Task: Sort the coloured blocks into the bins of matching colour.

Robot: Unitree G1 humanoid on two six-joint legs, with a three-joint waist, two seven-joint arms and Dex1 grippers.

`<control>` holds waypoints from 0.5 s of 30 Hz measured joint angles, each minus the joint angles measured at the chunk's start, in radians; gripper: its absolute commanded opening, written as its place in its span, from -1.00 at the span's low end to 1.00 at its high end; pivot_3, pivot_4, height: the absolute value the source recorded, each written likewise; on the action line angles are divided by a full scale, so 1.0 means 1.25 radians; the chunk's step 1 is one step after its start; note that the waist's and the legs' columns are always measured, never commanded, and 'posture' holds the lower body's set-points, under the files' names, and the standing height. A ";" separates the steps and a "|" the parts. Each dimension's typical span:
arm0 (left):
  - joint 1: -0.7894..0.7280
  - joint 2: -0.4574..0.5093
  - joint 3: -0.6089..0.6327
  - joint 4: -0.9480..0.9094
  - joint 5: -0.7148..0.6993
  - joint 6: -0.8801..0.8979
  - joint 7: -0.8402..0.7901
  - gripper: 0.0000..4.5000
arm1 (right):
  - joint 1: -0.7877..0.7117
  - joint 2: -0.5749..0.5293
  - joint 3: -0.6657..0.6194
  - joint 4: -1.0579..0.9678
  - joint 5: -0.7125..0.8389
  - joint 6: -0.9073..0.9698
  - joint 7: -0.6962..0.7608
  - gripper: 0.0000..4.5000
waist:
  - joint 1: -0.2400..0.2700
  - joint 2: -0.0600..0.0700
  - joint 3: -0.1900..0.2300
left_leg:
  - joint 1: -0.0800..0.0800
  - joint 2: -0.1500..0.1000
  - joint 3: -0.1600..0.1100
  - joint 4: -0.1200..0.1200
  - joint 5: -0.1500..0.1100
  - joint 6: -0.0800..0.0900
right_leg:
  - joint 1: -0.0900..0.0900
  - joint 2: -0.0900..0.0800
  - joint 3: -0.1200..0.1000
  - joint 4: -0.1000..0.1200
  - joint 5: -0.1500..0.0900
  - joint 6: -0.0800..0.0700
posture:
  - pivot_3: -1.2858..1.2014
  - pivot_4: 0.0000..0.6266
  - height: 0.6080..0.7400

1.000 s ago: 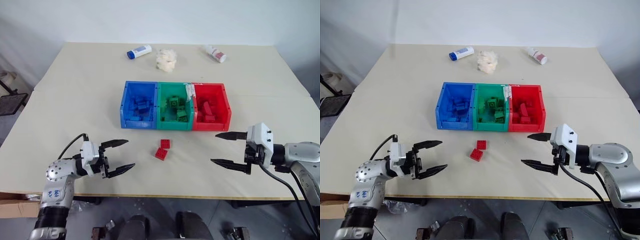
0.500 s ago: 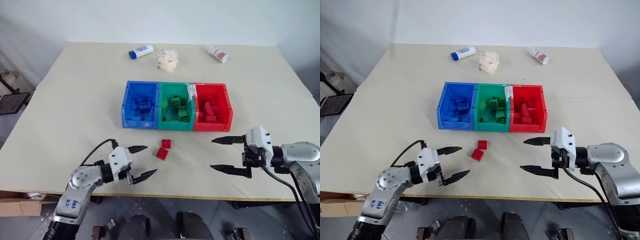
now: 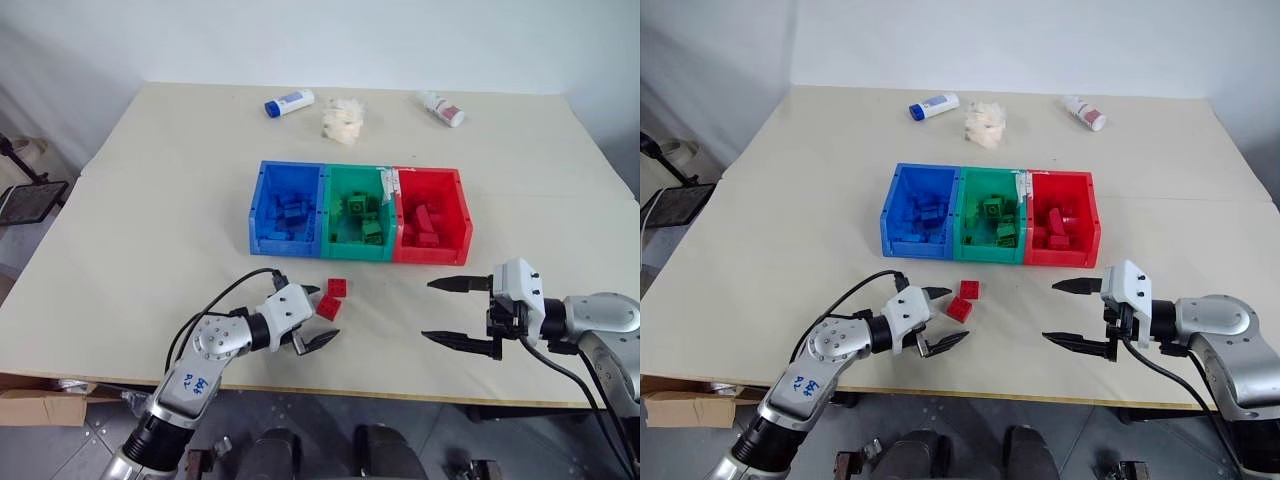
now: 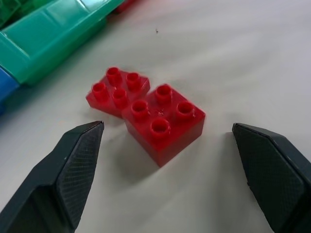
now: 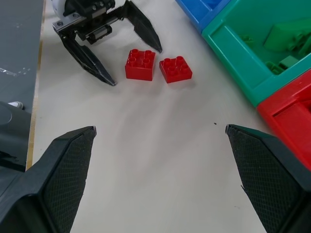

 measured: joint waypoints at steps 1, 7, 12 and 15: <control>-0.001 0.000 -0.003 -0.002 0.000 0.005 0.000 0.60 | 0.005 0.000 -0.003 -0.004 0.000 0.000 -0.004 1.00 | 0.000 0.000 0.000 | 0.000 0.000 0.000 0.000 0.000 0.000 | 0.000 0.000 0.000 0.000 0.000 0.000 | 0.03 -0.52 1.00; -0.001 0.003 -0.006 -0.001 0.001 0.008 0.002 -0.10 | 0.030 0.000 -0.027 -0.012 0.000 -0.004 -0.019 1.00 | 0.000 0.000 0.000 | 0.000 0.000 0.000 0.000 0.000 0.000 | 0.000 0.000 0.000 0.000 0.000 0.000 | 0.03 -0.52 1.00; 0.000 -0.006 0.004 0.016 -0.011 -0.005 0.007 -0.10 | 0.053 0.000 -0.043 -0.013 0.005 -0.006 -0.018 1.00 | 0.000 0.000 0.000 | 0.000 0.000 0.000 0.001 0.000 0.000 | 0.000 0.000 0.000 0.000 0.000 0.000 | 0.03 -0.52 1.00; 0.000 -0.023 0.017 0.032 -0.028 -0.017 0.007 -0.10 | 0.059 0.002 -0.059 -0.013 0.014 -0.006 -0.019 1.00 | 0.000 0.000 0.000 | 0.000 0.000 0.000 0.001 0.000 0.000 | 0.000 0.000 0.000 0.000 0.000 0.000 | 0.03 -0.52 1.00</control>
